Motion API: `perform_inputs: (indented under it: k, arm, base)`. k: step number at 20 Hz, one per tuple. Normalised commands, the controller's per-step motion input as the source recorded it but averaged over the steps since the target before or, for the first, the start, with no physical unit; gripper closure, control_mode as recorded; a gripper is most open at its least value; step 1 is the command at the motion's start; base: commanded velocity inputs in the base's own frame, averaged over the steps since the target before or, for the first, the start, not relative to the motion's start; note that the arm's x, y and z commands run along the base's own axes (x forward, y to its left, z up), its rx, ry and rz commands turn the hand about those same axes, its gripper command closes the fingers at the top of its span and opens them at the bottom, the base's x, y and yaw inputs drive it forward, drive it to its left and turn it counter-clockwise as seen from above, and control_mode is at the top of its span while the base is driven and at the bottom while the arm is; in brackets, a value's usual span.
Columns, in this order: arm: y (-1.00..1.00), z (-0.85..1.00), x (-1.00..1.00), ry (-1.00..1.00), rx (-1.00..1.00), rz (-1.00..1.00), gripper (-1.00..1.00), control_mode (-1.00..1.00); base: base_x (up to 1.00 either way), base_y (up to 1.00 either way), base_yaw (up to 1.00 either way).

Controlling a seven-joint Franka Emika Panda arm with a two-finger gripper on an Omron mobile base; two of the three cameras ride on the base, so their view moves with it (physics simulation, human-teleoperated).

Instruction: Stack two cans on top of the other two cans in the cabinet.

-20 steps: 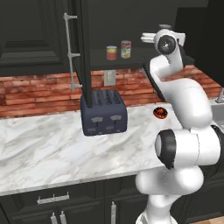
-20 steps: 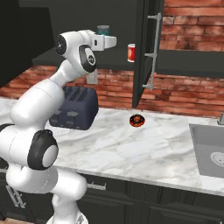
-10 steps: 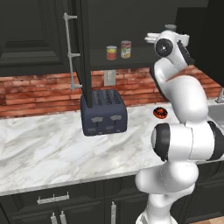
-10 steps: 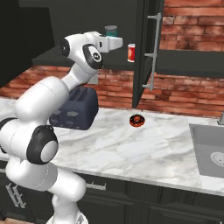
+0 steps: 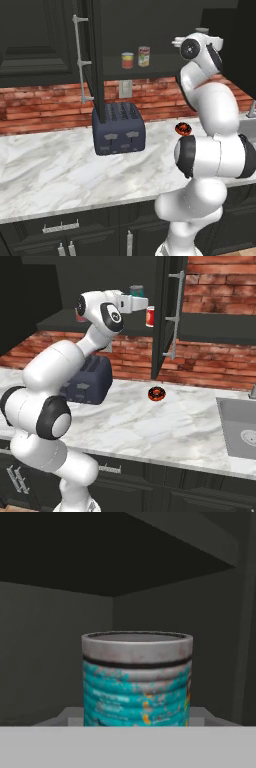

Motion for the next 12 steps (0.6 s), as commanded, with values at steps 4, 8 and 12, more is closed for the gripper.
perform_inputs:
  k: [4,8,12]
  arm:
    - [-0.24,-0.03,0.07,0.01,0.00,0.00,1.00,-1.00]
    - [-0.18,-0.02,0.14,0.08,0.00,0.00,1.00,-1.00]
    - [-0.10,0.00,0.14,0.14,0.00,0.00,1.00,-1.00]
  base:
    - [0.00,0.00,0.00]
    - [0.00,0.00,0.00]
    - [0.00,0.00,0.00]
